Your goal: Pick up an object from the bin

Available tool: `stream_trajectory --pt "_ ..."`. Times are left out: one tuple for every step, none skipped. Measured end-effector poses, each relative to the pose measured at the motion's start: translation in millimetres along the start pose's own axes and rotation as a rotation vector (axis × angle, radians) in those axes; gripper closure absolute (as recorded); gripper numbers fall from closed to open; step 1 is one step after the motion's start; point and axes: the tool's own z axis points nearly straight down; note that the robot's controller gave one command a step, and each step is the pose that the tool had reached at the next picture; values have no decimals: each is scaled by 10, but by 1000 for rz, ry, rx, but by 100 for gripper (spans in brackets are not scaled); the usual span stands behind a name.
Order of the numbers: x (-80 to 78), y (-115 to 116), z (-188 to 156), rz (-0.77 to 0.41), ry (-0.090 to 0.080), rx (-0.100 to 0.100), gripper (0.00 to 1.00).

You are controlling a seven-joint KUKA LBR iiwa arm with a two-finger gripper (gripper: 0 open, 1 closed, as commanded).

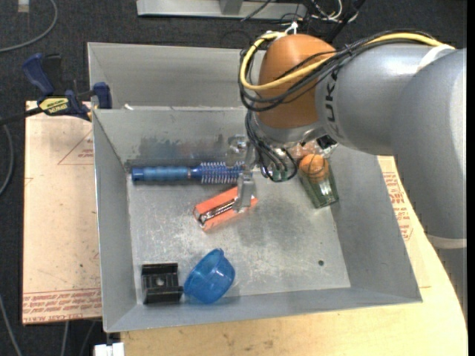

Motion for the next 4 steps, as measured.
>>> stream_trajectory --pt "209 62 227 7 -5 0 0" --pt "198 -31 645 -137 0 -2 100" --pt "198 -31 645 -136 0 -2 100" --pt "155 -61 -711 -120 -4 -3 100"
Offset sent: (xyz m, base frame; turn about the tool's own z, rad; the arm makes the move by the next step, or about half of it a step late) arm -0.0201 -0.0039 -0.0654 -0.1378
